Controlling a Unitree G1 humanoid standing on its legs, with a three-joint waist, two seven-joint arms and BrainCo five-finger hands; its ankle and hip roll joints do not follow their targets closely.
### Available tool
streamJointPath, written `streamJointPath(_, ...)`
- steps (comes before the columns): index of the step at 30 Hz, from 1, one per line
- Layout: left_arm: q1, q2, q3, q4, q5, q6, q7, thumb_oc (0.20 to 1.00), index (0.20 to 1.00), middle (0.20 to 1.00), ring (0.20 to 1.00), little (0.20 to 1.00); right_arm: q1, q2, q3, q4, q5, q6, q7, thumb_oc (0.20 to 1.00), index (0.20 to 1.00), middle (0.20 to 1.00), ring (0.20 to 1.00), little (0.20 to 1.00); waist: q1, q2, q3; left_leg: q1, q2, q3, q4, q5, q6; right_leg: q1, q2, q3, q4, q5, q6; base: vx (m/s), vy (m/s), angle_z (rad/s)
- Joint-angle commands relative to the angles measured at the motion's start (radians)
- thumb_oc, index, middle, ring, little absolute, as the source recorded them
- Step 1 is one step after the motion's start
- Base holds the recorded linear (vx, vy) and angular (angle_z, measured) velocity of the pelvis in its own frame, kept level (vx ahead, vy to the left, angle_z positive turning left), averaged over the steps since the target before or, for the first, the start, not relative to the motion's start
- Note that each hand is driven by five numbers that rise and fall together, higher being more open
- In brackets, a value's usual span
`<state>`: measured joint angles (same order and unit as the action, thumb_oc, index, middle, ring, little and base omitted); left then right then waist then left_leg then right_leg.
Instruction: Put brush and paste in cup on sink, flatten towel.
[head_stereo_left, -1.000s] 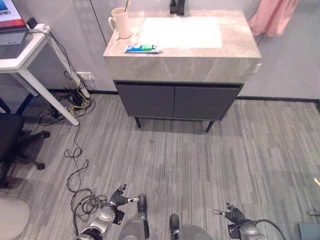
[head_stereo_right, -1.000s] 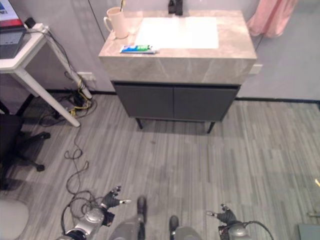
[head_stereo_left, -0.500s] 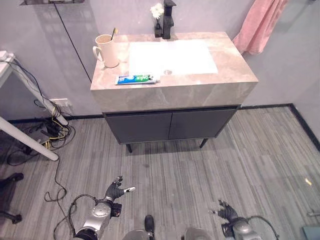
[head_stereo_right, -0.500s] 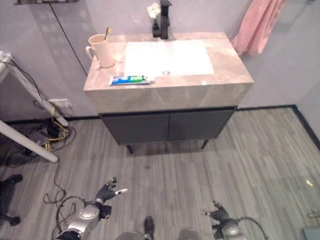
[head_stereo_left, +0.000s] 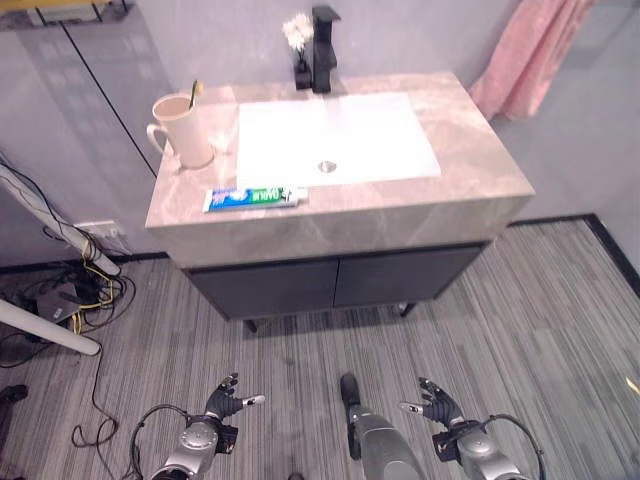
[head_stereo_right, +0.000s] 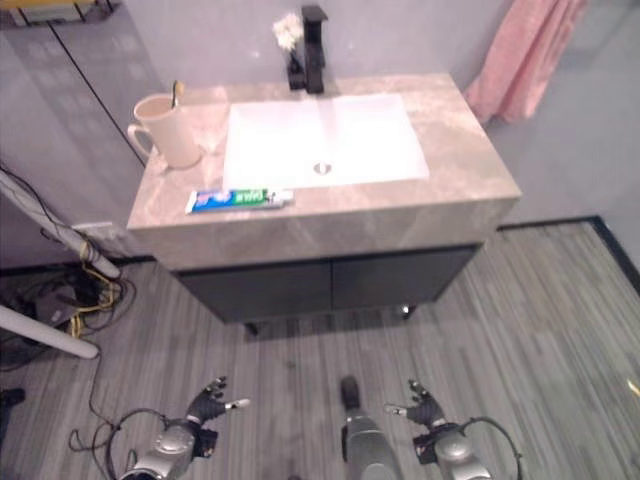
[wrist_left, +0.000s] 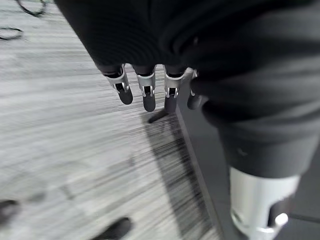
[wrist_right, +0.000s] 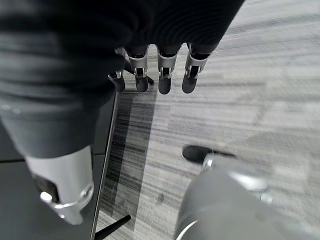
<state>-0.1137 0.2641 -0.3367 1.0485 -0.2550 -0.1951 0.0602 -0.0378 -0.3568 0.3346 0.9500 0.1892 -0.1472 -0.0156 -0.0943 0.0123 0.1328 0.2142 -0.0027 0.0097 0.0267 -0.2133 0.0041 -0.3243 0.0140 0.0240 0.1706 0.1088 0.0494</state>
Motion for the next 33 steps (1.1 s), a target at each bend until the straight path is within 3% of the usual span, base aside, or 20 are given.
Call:
streamJointPath(1,-0.028,0.030,0.017,0.012,0.012,-0.030,0.003,1.000,1.000,1.000,1.000,1.000,-0.031,-0.064,0.018,-0.074,-0.036,-0.034,0.000,1.000,1.000,1.000,1.000,1.000,-0.014,-0.038,-0.006,-0.138,-0.022,-0.010,0.215,0.166,-0.044,0.123,-0.003,0.048,-0.042,-0.027,0.042,0.29,-0.191,-0.11)
streamJointPath(2,-0.029,0.030,0.017,0.013,0.012,-0.030,0.003,1.000,1.000,1.000,1.000,1.000,-0.031,-0.064,0.018,-0.074,-0.036,-0.034,0.000,1.000,1.000,1.000,1.000,1.000,-0.016,-0.037,-0.006,-0.141,-0.021,-0.012,0.221,0.164,-0.044,0.123,-0.002,0.046,-0.042,-0.027,0.041,0.40,-0.335,0.05)
streamJointPath(3,-0.049,0.028,0.008,0.016,0.019,-0.027,0.006,1.000,1.000,1.000,1.000,1.000,-0.028,-0.084,0.012,-0.106,-0.033,-0.037,-0.008,1.000,1.000,1.000,1.000,1.000,-0.010,-0.062,0.009,-0.236,-0.015,-0.007,0.424,0.250,-0.084,0.163,-0.014,0.038,-0.053,-0.039,0.014,0.10,-0.146,0.16)
streamJointPath(6,-0.068,0.022,-0.004,0.023,0.021,-0.027,0.016,1.000,1.000,1.000,1.000,1.000,-0.035,-0.093,0.017,-0.106,-0.031,-0.037,-0.016,1.000,1.000,1.000,1.000,1.000,-0.008,-0.081,0.024,-0.299,-0.001,0.024,0.516,0.255,-0.080,0.183,-0.026,0.022,-0.056,-0.055,-0.003,0.12,-0.150,0.18)
streamJointPath(7,-0.076,0.021,-0.011,0.027,0.025,-0.026,0.016,1.000,1.000,1.000,1.000,1.000,-0.037,-0.096,0.023,-0.101,-0.040,-0.034,-0.019,1.000,1.000,1.000,1.000,1.000,-0.004,-0.084,0.026,-0.320,0.018,0.049,0.494,0.243,-0.074,0.198,-0.031,0.017,-0.062,-0.063,-0.004,0.17,-0.080,0.15)
streamJointPath(9,-0.084,0.021,-0.019,0.042,0.037,-0.030,0.016,1.000,1.000,1.000,1.000,1.000,-0.034,-0.100,0.027,-0.084,-0.055,-0.036,-0.027,1.000,1.000,1.000,1.000,1.000,-0.003,-0.080,0.012,-0.333,0.066,0.094,0.294,0.216,-0.060,0.226,-0.041,0.013,-0.101,-0.080,0.014,0.23,0.026,0.31)
streamJointPath(10,-0.085,0.020,-0.023,0.046,0.043,-0.031,0.019,1.000,1.000,1.000,1.000,1.000,-0.032,-0.100,0.028,-0.081,-0.056,-0.038,-0.030,1.000,1.000,1.000,1.000,1.000,-0.001,-0.077,0.007,-0.330,0.077,0.085,0.223,0.206,-0.060,0.228,-0.045,0.014,-0.107,-0.081,0.022,0.24,0.104,0.23)
streamJointPath(12,-0.083,0.021,-0.031,0.050,0.054,-0.037,0.024,1.000,1.000,1.000,1.000,1.000,-0.025,-0.098,0.027,-0.070,-0.060,-0.043,-0.034,1.000,1.000,1.000,1.000,1.000,0.006,-0.056,0.002,-0.344,0.101,0.039,0.054,0.262,-0.074,0.237,-0.048,0.030,-0.123,-0.092,0.033,0.19,0.158,-0.13)
streamJointPath(15,-0.085,0.020,-0.053,0.048,0.076,-0.039,0.033,1.000,1.000,1.000,1.000,1.000,-0.025,-0.102,0.032,-0.036,-0.079,-0.038,-0.030,1.000,1.000,1.000,1.000,1.000,0.014,-0.027,0.005,-0.362,0.125,-0.014,-0.051,0.357,-0.094,0.261,-0.065,0.053,-0.128,-0.107,0.044,0.19,0.183,-0.30)
streamJointPath(17,-0.071,0.023,-0.066,0.028,0.078,-0.043,0.021,1.000,1.000,1.000,1.000,1.000,-0.020,-0.094,0.041,-0.040,-0.100,-0.035,-0.028,1.000,1.000,1.000,1.000,1.000,0.012,-0.016,-0.001,-0.332,0.125,0.007,-0.058,0.329,-0.091,0.256,-0.071,0.071,-0.122,-0.113,0.055,0.13,0.200,-0.53)
streamJointPath(19,-0.063,0.034,-0.075,0.009,0.092,-0.049,0.012,1.000,1.000,1.000,1.000,1.000,-0.025,-0.086,0.048,-0.040,-0.118,-0.036,-0.023,1.000,1.000,1.000,1.000,1.000,0.019,-0.022,-0.009,-0.324,0.087,-0.004,-0.029,0.290,-0.075,0.262,-0.099,0.104,-0.145,-0.092,0.070,0.13,0.260,-0.56)
streamJointPath(24,-0.051,0.042,-0.067,-0.001,0.095,-0.052,0.015,1.000,1.000,1.000,1.000,1.000,-0.032,-0.064,0.048,-0.035,-0.111,-0.034,-0.014,1.000,1.000,1.000,1.000,1.000,0.032,-0.030,-0.010,-0.328,0.057,0.033,0.017,0.243,-0.054,0.261,-0.133,0.134,-0.154,-0.078,0.096,0.05,0.192,-0.44)
streamJointPath(26,-0.051,0.052,-0.055,-0.007,0.097,-0.052,0.017,1.000,1.000,1.000,1.000,1.000,-0.053,-0.054,0.069,-0.054,-0.147,-0.031,-0.014,1.000,1.000,1.000,1.000,1.000,0.047,-0.041,-0.001,-0.329,0.033,0.064,0.066,0.193,-0.023,0.232,-0.152,0.150,-0.104,-0.079,0.119,0.02,0.237,-0.18)
streamJointPath(31,-0.049,0.064,-0.047,-0.001,0.099,-0.053,0.019,1.000,1.000,1.000,1.000,1.000,-0.060,-0.047,0.073,-0.082,-0.141,-0.037,-0.009,1.000,1.000,1.000,1.000,1.000,0.051,-0.044,0.017,-0.320,0.034,0.070,0.080,0.181,-0.009,0.190,-0.118,0.165,0.012,-0.093,0.128,-0.01,0.073,-0.31)
streamJointPath(33,-0.044,0.067,-0.036,0.005,0.092,-0.057,0.026,1.000,1.000,1.000,1.000,1.000,-0.076,-0.042,0.089,-0.104,-0.157,-0.035,-0.009,1.000,1.000,1.000,1.000,1.000,0.070,-0.052,0.021,-0.306,0.043,0.097,0.090,0.158,-0.017,0.160,-0.187,0.061,-0.037,-0.051,0.134,0.02,-0.070,-0.18)
